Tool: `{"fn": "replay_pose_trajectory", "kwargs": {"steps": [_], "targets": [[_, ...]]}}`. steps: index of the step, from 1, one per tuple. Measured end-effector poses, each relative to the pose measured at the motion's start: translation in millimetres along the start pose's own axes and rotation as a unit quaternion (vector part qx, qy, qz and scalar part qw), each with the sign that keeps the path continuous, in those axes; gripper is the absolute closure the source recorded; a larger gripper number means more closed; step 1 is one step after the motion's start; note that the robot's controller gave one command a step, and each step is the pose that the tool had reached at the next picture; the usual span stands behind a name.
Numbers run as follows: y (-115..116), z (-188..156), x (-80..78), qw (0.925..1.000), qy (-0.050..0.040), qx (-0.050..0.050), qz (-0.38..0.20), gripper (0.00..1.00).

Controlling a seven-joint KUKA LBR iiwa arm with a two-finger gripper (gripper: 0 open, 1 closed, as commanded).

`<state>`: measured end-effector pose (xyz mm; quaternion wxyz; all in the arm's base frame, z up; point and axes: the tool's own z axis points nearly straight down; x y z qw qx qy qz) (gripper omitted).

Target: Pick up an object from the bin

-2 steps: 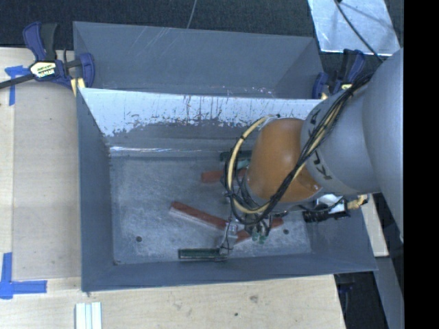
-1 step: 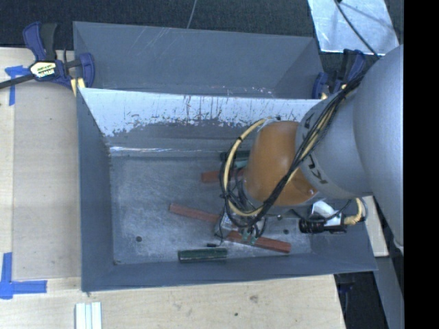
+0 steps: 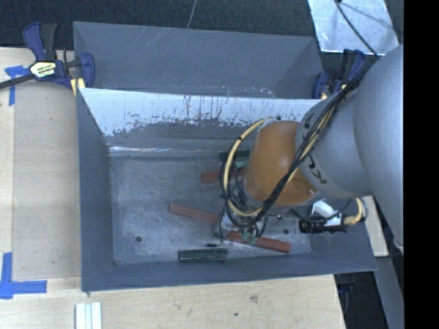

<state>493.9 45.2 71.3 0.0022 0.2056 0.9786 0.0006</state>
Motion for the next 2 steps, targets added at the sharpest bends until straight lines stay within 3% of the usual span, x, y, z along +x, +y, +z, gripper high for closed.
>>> {"fn": "replay_pose_trajectory", "kwargs": {"steps": [1,2], "targets": [[0,-1,0.0,1.0,-0.0003,0.0,0.0,1.0],[1,-44,-1.7,0.9999,-0.0011,0.0,-0.014,1.0]]}}
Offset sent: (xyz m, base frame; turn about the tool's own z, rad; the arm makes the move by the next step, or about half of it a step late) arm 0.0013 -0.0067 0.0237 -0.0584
